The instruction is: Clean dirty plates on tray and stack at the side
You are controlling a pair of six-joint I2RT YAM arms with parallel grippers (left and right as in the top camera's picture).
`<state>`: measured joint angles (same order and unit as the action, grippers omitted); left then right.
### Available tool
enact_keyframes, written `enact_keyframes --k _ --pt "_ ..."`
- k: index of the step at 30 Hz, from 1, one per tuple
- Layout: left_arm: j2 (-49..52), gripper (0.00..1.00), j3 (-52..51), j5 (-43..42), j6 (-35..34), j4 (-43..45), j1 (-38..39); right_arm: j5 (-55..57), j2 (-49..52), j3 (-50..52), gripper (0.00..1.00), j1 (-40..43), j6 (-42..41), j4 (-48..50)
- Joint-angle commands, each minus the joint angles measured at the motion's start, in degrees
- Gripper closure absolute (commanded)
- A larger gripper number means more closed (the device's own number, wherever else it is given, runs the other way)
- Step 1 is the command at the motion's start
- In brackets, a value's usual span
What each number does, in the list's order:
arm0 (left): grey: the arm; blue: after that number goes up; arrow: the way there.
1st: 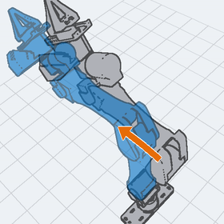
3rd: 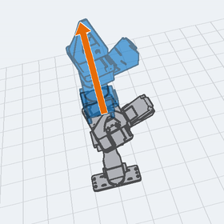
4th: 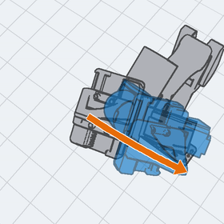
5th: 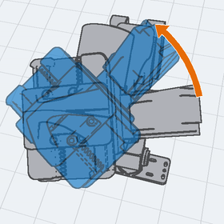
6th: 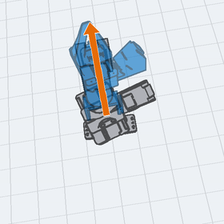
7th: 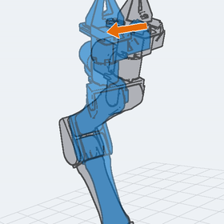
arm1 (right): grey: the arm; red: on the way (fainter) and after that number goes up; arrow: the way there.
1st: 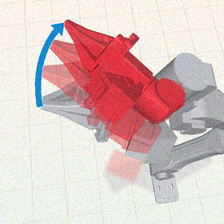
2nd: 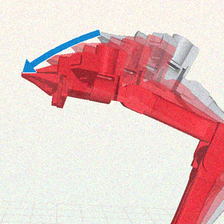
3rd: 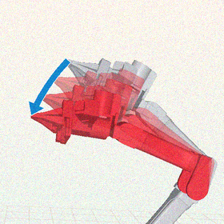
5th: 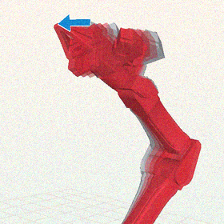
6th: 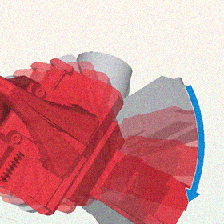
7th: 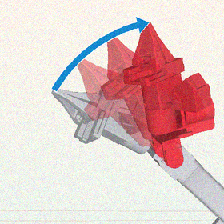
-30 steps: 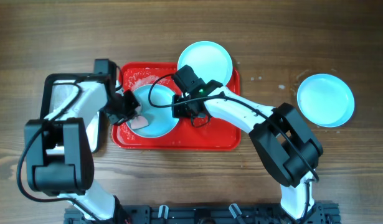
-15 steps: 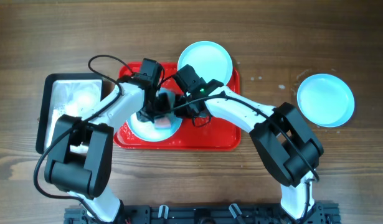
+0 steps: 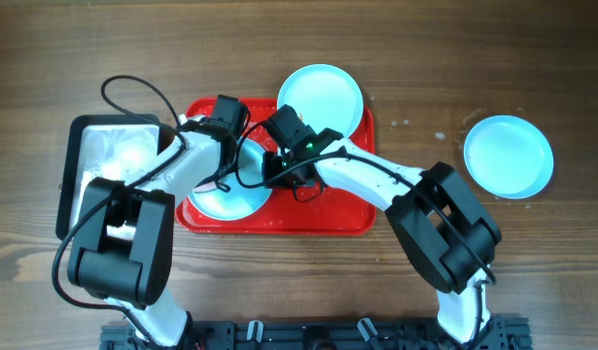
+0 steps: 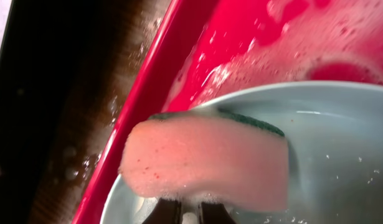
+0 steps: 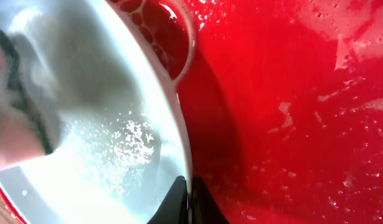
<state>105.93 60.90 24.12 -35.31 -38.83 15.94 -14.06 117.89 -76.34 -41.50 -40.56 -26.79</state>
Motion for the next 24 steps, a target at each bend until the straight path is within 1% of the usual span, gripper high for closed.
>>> enact_keyframes --k 1,2,3,4,5,7,9,11,14,16,18,19,22,24 --pt "3.58 0.96 -1.99 -13.9 0.04 1.44 -1.88 1.92 1.07 0.31 0.96 0.63 0.35 -1.49" --pt "3.58 0.96 -1.99 -19.87 2.78 2.25 -1.88 1.92 1.07 0.31 0.96 0.63 0.33 -1.44" --pt "3.58 0.96 -1.99 -29.86 8.11 3.74 -1.86 1.9 1.07 0.31 0.96 0.63 0.33 -1.44" --pt "3.58 0.96 -1.99 -37.07 12.41 4.46 -1.86 1.9 1.07 0.31 0.96 0.63 0.52 -1.44" --pt "3.58 0.96 -1.99 -42.01 15.37 4.57 -1.88 1.9 1.07 0.31 0.96 0.63 0.5 -1.44" --pt "3.58 0.96 -1.99 -48.76 18.95 4.37 -1.88 1.9 1.07 0.31 0.96 0.63 0.55 -1.44" --pt "3.58 0.96 -1.95 -52.52 20.2 4.09 -2.05 1.88 1.07 0.31 0.96 0.63 0.57 -1.46" --pt "3.58 0.96 -0.74 -52.85 20.11 1.31 -3.13 1.38 1.07 0.31 0.96 0.63 1.09 -1.44" --pt "3.56 0.96 5.62 -52.04 20.13 -9.57 -6.99 0.74 1.07 0.31 0.96 0.63 1.2 -1.36" --pt "3.54 0.96 10.97 -48.19 20.13 -16.39 -9.53 -0.44 1.05 0.31 0.96 0.63 1.51 -1.05" --pt "3.26 0.96 18.21 -41.62 20.13 -23.47 -11.63 -1.53 -0.02 0.28 0.96 1.36 1.6 -1.07" --pt "2.84 0.96 21.29 -39.87 20.15 -25.66 -12.0 -1.53 -1.14 0.28 0.96 1.86 1.9 -1.09" --pt "0.85 0.96 26.64 -38.03 20.11 -27.89 -12.0 -1.14 -5.86 0.28 0.96 3.45 3.08 -1.88" --pt "-1.6 0.96 27.78 -35.95 19.87 -27.89 -12.07 0.46 -10.36 0.28 0.96 4.52 3.82 -4.24"
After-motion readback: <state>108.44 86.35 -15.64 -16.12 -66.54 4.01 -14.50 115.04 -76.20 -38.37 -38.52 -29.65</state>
